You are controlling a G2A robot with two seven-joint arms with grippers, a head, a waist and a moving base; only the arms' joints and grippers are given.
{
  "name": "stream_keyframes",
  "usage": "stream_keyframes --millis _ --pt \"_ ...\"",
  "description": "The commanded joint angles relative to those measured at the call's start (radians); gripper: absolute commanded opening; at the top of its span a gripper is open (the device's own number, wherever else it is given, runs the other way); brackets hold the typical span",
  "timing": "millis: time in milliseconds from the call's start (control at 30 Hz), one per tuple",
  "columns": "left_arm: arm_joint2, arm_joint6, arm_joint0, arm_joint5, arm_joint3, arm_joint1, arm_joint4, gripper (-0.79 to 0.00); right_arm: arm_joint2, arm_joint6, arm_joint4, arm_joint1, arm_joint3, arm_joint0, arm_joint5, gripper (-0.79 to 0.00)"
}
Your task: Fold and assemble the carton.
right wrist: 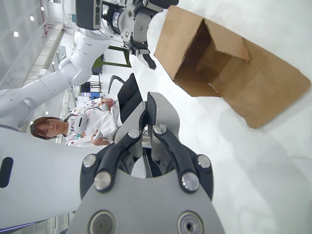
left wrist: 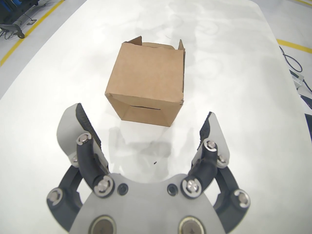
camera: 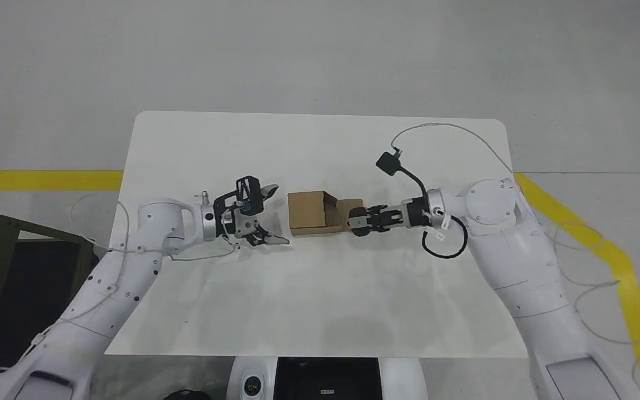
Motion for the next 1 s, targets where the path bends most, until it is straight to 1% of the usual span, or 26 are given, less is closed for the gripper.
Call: stream_keyframes --millis 0,167,400,633,700,833,967 --pt "0.017 -0.003 -0.015 -0.004 0.021 -0.008 -0.01 0.0 0.0 0.001 -0.001 0.0 -0.001 -0.001 0.001 -0.785" --pt "0.064 -0.013 -0.052 -0.005 0.06 -0.032 -0.029 0.0 0.0 0.001 -0.001 0.0 -0.001 -0.001 0.001 -0.785" --pt "0.096 -0.001 -0.095 0.008 0.104 -0.056 -0.037 0.0 0.0 0.001 -0.001 0.0 -0.001 -0.001 0.001 -0.785" --pt "0.131 0.021 -0.126 0.004 0.131 -0.079 -0.035 0.0 -0.041 -0.049 0.015 0.002 -0.026 -0.079 0.136 -0.785" --pt "0.137 0.024 -0.131 0.002 0.139 -0.084 -0.034 0.0 -0.056 -0.075 0.017 0.0 -0.031 -0.092 0.153 -0.785" --pt "0.141 0.03 -0.138 -0.004 0.151 -0.091 -0.037 0.0 -0.078 -0.121 -0.048 0.001 -0.013 -0.093 0.189 -0.785" --pt "0.14 0.03 -0.14 -0.008 0.156 -0.095 -0.04 0.0 -0.092 -0.16 -0.065 0.0 0.002 -0.092 0.19 -0.785"
